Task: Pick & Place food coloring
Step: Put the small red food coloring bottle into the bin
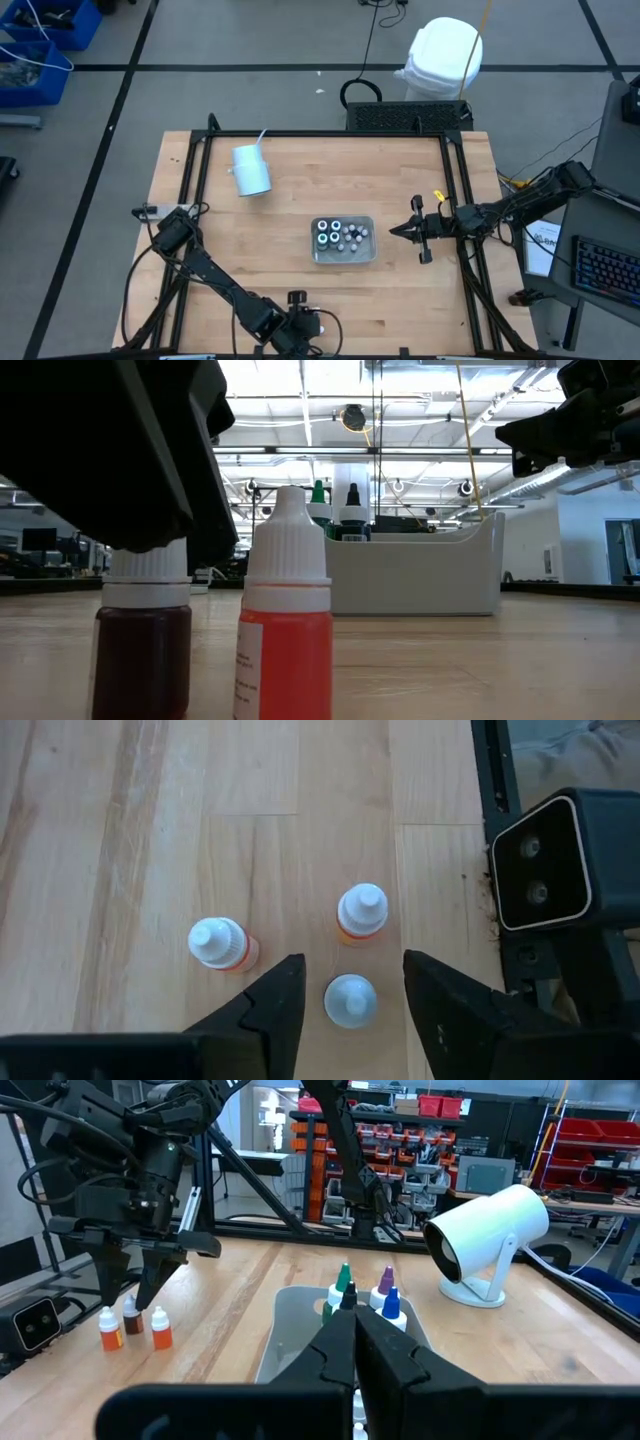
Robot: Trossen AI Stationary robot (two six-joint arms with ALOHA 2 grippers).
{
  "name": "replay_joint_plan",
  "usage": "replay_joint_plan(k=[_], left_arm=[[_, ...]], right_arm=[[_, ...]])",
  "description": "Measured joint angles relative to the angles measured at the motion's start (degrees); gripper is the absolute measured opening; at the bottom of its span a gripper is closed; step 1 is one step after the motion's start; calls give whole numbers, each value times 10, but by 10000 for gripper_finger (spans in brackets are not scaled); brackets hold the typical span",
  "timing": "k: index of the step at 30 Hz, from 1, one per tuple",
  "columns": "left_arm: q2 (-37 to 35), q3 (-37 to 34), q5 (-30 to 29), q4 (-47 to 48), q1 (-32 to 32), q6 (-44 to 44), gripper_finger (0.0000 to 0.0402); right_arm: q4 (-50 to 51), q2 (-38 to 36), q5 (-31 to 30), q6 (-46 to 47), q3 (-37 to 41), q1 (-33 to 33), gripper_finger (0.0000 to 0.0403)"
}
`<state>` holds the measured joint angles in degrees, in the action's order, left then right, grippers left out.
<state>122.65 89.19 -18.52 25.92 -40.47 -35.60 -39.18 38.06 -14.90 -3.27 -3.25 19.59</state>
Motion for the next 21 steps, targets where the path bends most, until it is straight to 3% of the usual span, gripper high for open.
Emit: replay_joint_plan(k=[21], left_arm=[[0,-14,-12,4,-5,22,173]], right_arm=[[0,0,0,-4,0,0,0]])
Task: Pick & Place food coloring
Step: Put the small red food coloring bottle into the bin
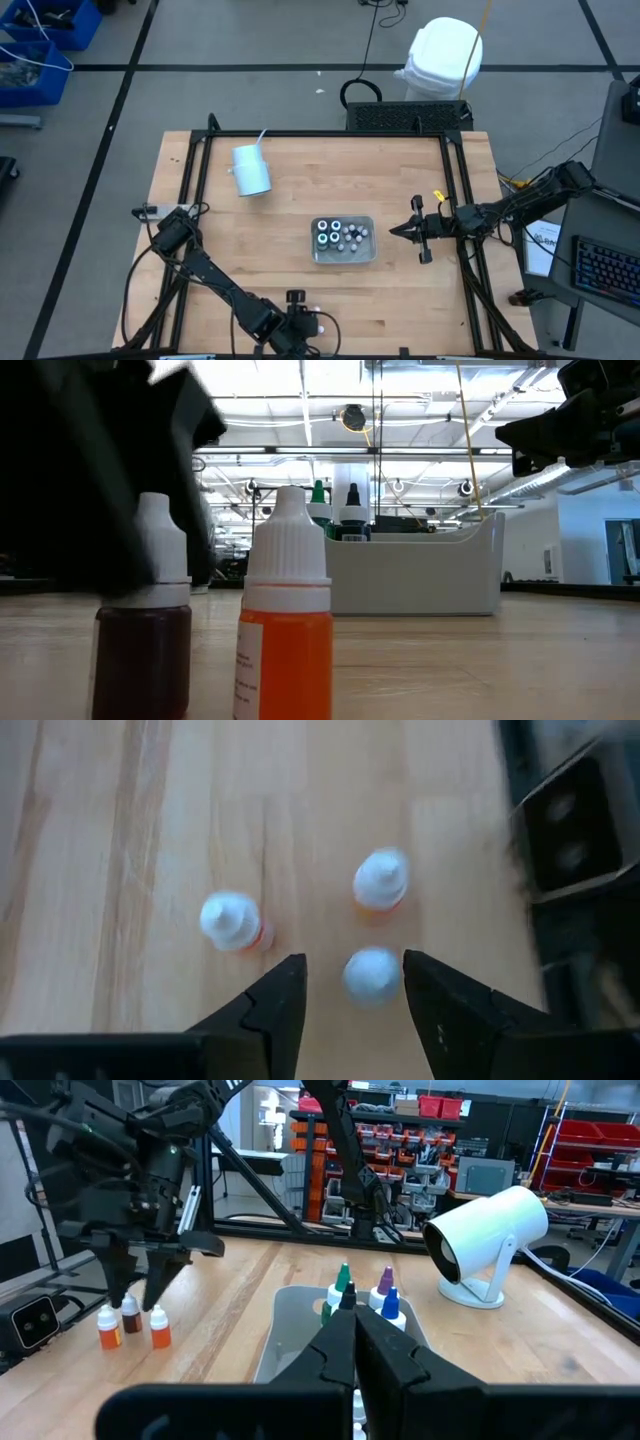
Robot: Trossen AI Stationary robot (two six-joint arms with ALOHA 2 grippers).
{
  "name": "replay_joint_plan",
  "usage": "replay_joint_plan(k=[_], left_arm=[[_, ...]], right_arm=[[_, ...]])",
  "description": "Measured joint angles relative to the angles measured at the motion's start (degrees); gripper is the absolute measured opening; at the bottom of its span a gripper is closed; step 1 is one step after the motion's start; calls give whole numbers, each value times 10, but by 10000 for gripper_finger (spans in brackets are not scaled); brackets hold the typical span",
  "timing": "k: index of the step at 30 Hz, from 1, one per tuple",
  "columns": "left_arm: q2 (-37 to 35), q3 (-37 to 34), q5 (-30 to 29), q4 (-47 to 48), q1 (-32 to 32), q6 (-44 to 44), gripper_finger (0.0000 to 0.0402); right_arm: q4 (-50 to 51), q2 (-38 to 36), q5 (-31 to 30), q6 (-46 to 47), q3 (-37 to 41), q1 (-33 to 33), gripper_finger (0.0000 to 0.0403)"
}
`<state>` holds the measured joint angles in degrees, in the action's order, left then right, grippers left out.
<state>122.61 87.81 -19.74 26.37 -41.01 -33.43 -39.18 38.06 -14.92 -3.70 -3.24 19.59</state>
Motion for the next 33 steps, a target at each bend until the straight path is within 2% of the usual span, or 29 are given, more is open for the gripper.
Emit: replay_joint_plan(k=[24,27,33], left_arm=[[0,-9,-2,-8,5,2,168],[0,-9,-9,-8,9,2,145],[0,-8,-5,10,9,5,73]], right_arm=[[0,0,-3,0,0,0,0],[0,0,-3,0,0,0,0],[0,0,-2,0,0,0,0]])
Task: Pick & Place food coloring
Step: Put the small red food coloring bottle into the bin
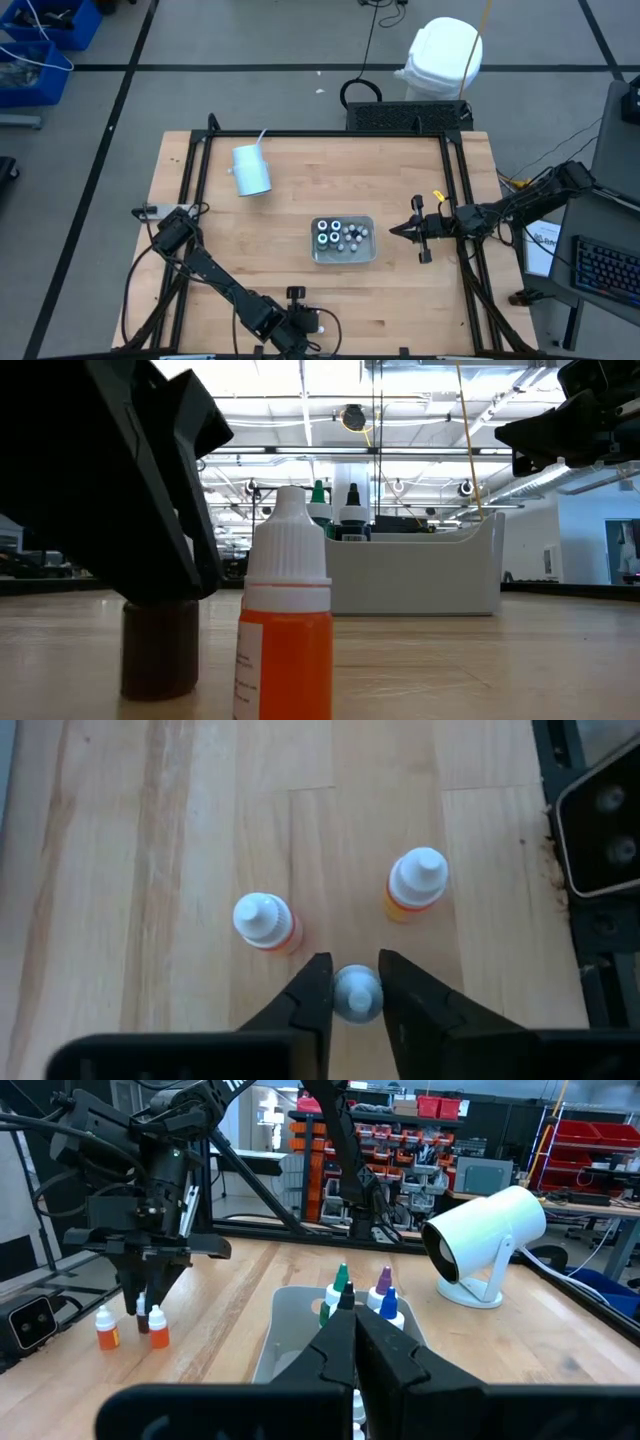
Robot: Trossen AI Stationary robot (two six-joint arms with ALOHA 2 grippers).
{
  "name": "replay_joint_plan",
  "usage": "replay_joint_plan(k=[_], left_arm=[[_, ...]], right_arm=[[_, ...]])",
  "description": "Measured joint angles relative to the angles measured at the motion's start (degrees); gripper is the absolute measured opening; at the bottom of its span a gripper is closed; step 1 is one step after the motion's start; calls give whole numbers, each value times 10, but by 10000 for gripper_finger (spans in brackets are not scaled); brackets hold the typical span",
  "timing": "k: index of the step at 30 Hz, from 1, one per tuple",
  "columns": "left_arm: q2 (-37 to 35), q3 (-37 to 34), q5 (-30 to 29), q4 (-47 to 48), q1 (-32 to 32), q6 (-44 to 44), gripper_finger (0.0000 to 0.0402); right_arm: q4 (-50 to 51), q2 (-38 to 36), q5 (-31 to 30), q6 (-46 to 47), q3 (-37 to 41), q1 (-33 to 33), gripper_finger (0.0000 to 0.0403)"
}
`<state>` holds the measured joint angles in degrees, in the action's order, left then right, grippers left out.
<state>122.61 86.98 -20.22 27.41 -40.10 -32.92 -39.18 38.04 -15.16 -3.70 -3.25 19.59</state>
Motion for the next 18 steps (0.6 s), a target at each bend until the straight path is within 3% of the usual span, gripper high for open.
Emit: replay_joint_plan(k=[12,18], left_arm=[[-4,8,34,23,1,74,74],[-28,64,76,91,15,94,64]], right_arm=[[0,0,0,0,0,0,0],[0,0,0,-1,0,0,0]])
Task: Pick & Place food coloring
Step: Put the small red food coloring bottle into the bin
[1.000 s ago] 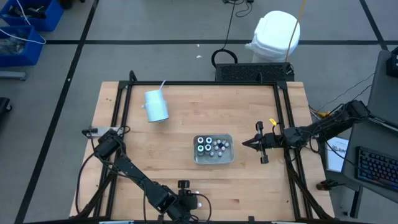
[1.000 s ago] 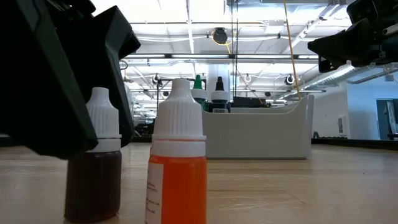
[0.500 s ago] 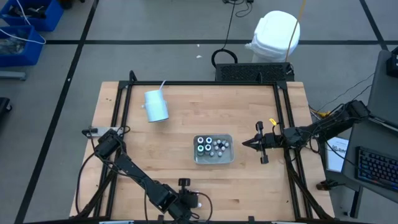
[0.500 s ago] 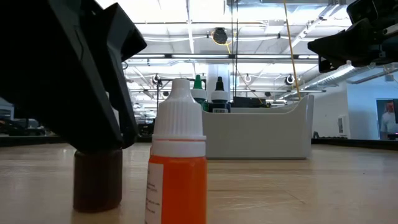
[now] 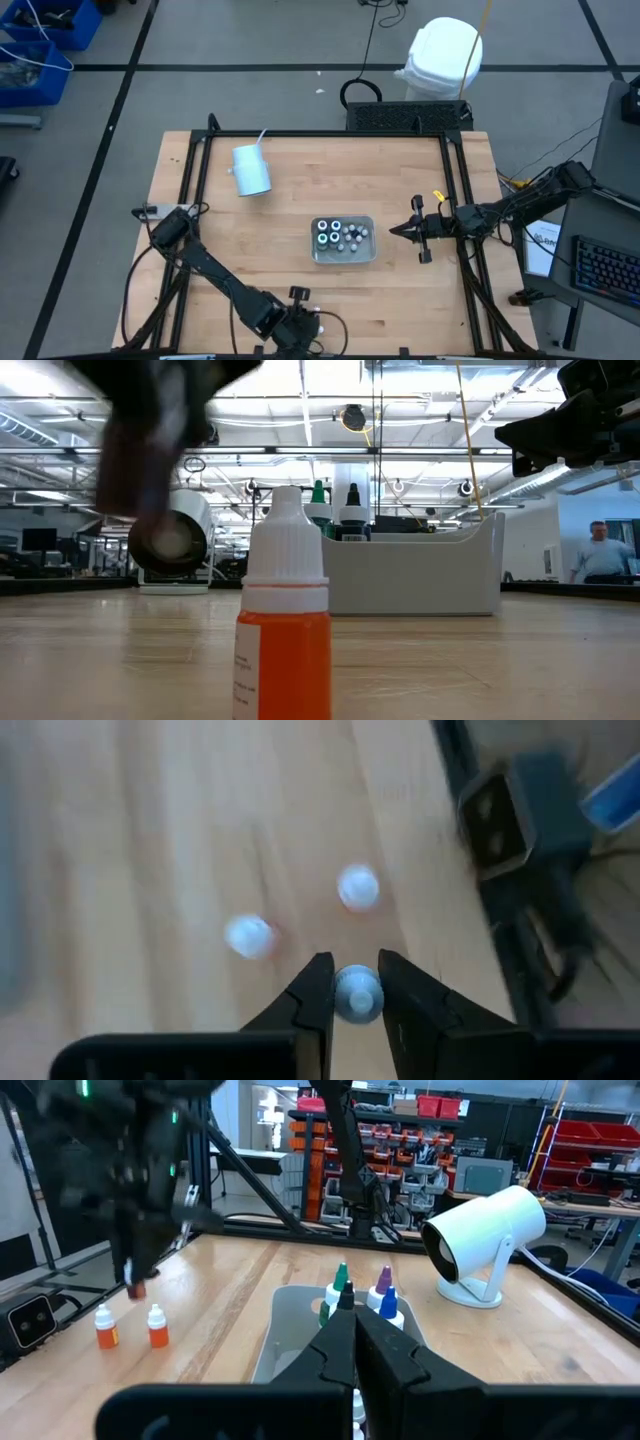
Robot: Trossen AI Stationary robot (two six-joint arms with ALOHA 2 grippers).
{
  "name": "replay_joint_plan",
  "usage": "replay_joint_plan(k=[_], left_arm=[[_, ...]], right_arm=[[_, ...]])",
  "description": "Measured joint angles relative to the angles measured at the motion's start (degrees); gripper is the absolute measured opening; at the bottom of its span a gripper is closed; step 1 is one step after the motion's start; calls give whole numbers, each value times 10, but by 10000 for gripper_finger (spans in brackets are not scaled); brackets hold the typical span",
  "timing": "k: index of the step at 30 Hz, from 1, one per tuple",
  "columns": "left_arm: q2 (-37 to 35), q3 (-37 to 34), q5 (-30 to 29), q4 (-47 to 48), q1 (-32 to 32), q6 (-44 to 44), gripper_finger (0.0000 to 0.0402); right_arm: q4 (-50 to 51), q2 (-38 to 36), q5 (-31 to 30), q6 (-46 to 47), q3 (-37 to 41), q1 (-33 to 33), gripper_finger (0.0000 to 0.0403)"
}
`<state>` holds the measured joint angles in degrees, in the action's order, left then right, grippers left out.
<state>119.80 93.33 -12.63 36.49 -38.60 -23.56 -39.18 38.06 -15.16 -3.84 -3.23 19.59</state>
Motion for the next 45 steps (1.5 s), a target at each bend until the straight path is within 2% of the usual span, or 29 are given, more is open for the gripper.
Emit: replay_joint_plan(k=[3,7,9,14,20,24,27,32,35,40,45], left_arm=[[-15,50,1,62,19,21,64],[-19,142,-60,134,60,58,71],[-20,176,-65,145,92,89,71],[-19,213,-3,126,194,105,65],[4,214,48,81,298,203,64],[41,214,96,41,340,264,64],[70,213,92,42,354,321,64],[92,213,27,35,368,379,64],[93,213,24,36,375,374,64],[92,213,32,28,374,359,64],[92,213,33,28,358,365,64]], right_arm=[[-1,0,0,0,0,0,0],[-5,0,0,0,0,0,0],[-6,0,0,1,0,0,0],[-5,0,1,1,0,0,0],[5,0,2,-1,0,0,0],[-3,-1,-15,18,0,0,0],[14,-1,-33,23,0,0,0],[6,-2,-45,11,0,0,0],[-35,-3,-42,-13,0,0,0],[-34,-4,-45,-66,0,-1,0],[-17,-3,-44,-60,0,-1,0]])
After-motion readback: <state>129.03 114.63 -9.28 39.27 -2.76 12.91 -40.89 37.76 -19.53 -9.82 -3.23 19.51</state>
